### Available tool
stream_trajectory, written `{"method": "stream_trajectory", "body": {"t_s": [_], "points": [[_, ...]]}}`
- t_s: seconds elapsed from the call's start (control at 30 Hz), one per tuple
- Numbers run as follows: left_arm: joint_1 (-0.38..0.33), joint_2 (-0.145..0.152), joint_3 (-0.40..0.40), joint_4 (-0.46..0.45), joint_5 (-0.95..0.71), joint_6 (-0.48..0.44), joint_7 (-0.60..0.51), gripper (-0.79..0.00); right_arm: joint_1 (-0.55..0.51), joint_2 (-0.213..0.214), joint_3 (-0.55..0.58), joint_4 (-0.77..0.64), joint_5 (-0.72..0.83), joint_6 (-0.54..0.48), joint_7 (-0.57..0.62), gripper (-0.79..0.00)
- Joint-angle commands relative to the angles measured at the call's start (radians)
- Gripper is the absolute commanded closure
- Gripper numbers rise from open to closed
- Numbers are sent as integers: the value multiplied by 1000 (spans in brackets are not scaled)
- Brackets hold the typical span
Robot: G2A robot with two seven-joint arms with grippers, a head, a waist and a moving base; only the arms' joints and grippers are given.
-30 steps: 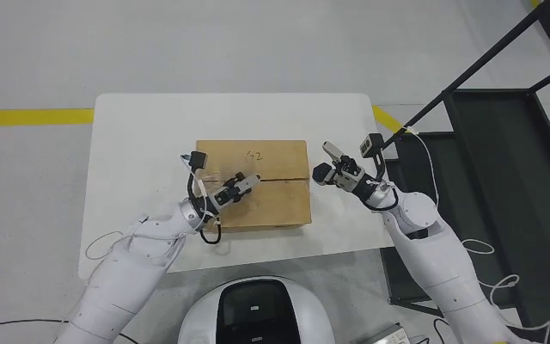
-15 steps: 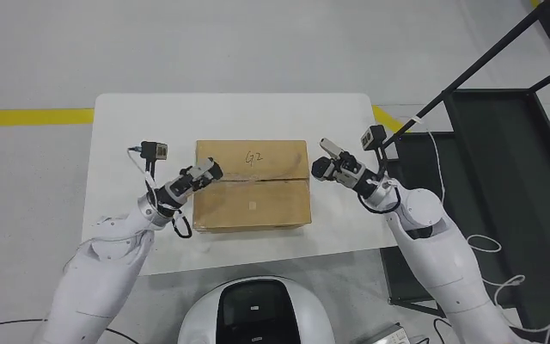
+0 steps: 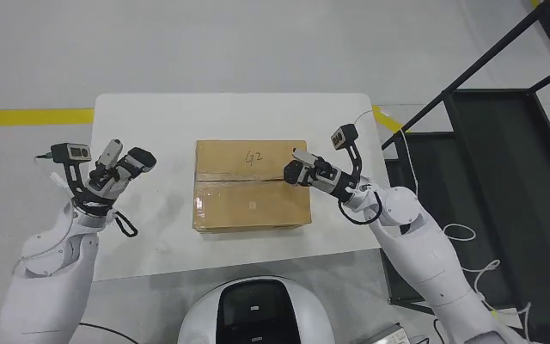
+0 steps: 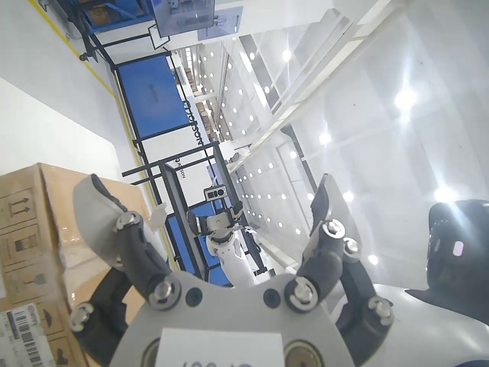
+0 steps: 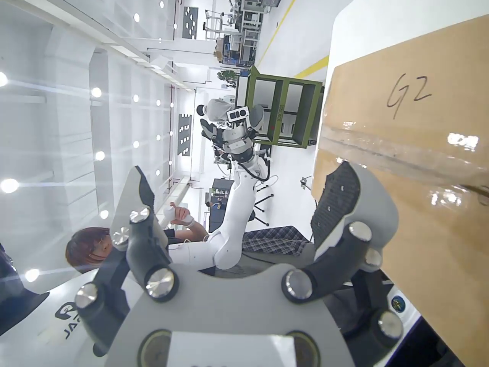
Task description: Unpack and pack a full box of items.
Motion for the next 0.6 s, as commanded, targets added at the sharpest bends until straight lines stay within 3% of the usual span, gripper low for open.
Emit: {"method": "stream_trajectory", "body": {"t_s": [0.0, 0.37, 0.57], "points": [[-5, 0, -6, 19, -10, 0, -14, -785, 2, 0, -1, 1, -1, 1, -1, -785], [-30, 6, -92, 124, -67, 16, -55, -785, -10, -2, -10, -7, -2, 37, -19, -785], [-39, 17, -171, 164, -86, 35, -98, -785, 146, -37, -144, 46, 8, 178, -61, -785]]}}
